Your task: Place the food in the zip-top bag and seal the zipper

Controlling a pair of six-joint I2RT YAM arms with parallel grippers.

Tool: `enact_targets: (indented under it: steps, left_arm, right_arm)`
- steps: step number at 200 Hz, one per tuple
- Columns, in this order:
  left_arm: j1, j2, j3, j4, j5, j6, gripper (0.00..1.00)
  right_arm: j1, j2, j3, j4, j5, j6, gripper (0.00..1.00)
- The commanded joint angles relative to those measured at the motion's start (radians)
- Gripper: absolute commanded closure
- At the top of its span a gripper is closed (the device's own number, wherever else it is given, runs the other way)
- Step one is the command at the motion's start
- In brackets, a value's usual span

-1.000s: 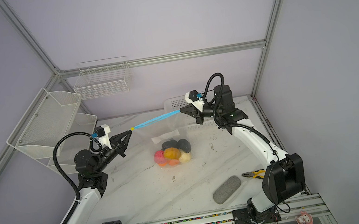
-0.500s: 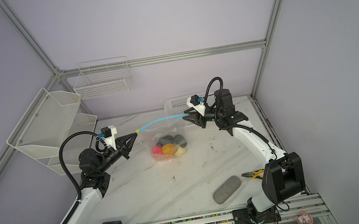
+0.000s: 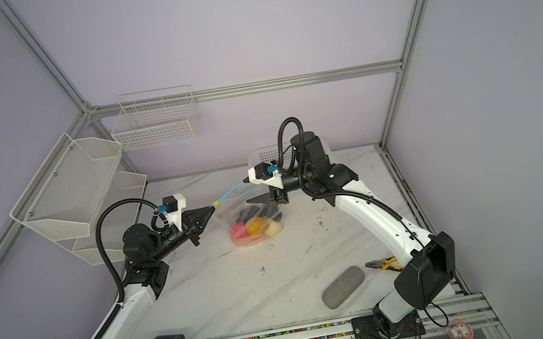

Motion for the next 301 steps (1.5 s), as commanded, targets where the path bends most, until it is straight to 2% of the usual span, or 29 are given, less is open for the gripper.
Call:
enact_targets:
  steps: [1, 25, 44, 94, 127, 163, 205, 250, 301]
  left_arm:
    - [-0.005, -0.037, 0.070, 0.002, 0.030, 0.063, 1.00]
    - [-0.005, -0.055, 0.070, -0.016, 0.028, 0.091, 1.00]
    - [-0.005, -0.060, 0.072, -0.016, 0.059, 0.112, 1.00]
    - [-0.005, -0.080, 0.058, -0.016, 0.099, 0.164, 1.00]
    - [-0.006, -0.079, 0.061, -0.020, 0.099, 0.164, 1.00]
    - [-0.005, -0.078, 0.061, -0.022, 0.095, 0.167, 1.00]
    - [-0.006, -0.078, 0.063, -0.022, 0.091, 0.165, 1.00]
    - [-0.005, -0.084, 0.059, -0.027, 0.057, 0.165, 1.00]
    - [-0.006, -0.093, 0.057, -0.030, 0.027, 0.163, 1.00]
  right_arm:
    - [0.049, 0.087, 0.110, -0.186, 0.030, -0.159, 0.47]
    - [0.099, 0.189, 0.254, -0.329, 0.054, -0.240, 0.50]
    - [0.125, 0.250, 0.339, -0.390, 0.075, -0.266, 0.47]
    - [0.159, 0.331, 0.439, -0.448, 0.104, -0.291, 0.47]
    - [0.172, 0.371, 0.496, -0.499, 0.111, -0.310, 0.53]
    - [0.178, 0.395, 0.526, -0.516, 0.133, -0.309, 0.66]
    - [0.181, 0.420, 0.563, -0.540, 0.153, -0.309, 0.68]
    - [0.181, 0.418, 0.572, -0.545, 0.159, -0.309, 0.80]
    - [0.181, 0.417, 0.573, -0.526, 0.183, -0.290, 0.81]
